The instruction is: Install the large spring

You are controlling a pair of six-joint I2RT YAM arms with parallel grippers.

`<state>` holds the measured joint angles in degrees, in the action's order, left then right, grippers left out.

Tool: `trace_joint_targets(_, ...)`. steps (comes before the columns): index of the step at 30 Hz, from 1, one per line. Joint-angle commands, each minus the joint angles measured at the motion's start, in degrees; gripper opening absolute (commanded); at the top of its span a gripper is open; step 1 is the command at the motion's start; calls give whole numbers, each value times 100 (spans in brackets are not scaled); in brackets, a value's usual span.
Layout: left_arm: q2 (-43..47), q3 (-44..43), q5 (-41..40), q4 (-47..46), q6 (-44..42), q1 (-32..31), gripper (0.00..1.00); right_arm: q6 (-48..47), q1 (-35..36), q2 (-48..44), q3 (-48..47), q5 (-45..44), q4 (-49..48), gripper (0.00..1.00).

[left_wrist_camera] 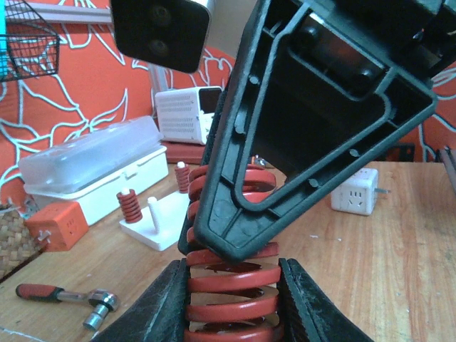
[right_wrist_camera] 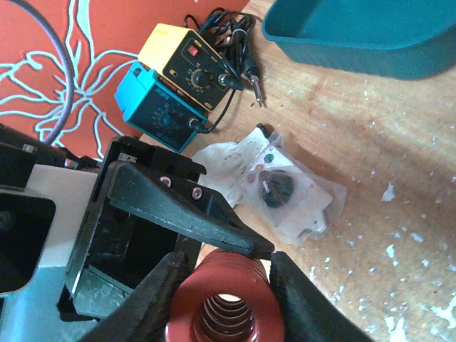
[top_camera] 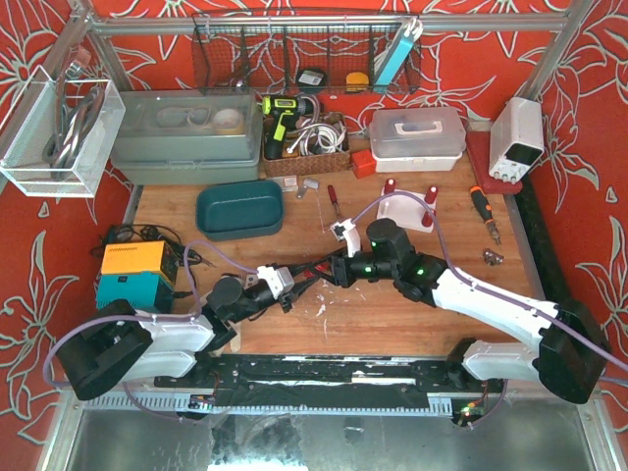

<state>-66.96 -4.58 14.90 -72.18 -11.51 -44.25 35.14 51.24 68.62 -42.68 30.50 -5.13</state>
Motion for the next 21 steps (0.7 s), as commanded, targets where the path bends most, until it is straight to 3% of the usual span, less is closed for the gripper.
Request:
trace_joint_targets(1,16,45,-119,-419,-108,-31,14,-40,46,-33,-38,117,-271,28)
trace_joint_targets(6,6,40,-401,-359,-68,-31,40,-92,51,-143,-6,-147,-229,1)
trace_joint_targets(12,76,-148,-720,195,-33,-30,76,-476,34,-491,-49,-1450,390,0)
trace_joint_targets(13,99,-167,-813,287,-21,-31,92,-559,19,-544,-61,-1746,509,0)
trace_joint_targets(14,105,-182,-901,341,-26,-28,99,-658,15,-586,-69,-2130,634,0)
trace_joint_targets(21,210,-192,-1370,612,-133,-29,100,-1341,-345,-368,-448,-3988,1507,0)
